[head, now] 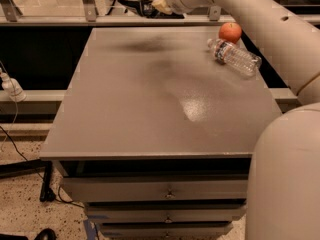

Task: Move blue chip bag near apple

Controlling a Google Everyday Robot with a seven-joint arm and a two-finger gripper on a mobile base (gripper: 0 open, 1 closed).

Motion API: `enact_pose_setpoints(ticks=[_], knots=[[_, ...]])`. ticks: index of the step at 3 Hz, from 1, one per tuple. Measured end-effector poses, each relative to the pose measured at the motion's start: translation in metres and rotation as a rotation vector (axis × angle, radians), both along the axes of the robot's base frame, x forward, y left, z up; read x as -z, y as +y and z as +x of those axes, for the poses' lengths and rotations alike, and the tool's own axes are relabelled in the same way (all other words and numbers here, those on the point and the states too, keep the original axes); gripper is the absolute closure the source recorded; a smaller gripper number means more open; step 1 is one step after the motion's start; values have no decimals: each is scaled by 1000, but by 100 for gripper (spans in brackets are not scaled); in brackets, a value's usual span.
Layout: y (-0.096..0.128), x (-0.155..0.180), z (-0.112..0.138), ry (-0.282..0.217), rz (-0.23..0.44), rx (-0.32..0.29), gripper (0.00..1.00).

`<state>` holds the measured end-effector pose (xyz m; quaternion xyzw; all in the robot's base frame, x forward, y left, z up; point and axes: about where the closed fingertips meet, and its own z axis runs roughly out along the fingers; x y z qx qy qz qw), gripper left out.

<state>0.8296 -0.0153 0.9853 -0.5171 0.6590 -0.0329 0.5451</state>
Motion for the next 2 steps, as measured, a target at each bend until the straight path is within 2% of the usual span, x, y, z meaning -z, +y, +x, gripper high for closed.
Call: enact_pose_setpoints(ticks=[1,2], knots=[[-45,0,17,-37,-105,28,100],[-85,6,36,-43,-134,52,100]])
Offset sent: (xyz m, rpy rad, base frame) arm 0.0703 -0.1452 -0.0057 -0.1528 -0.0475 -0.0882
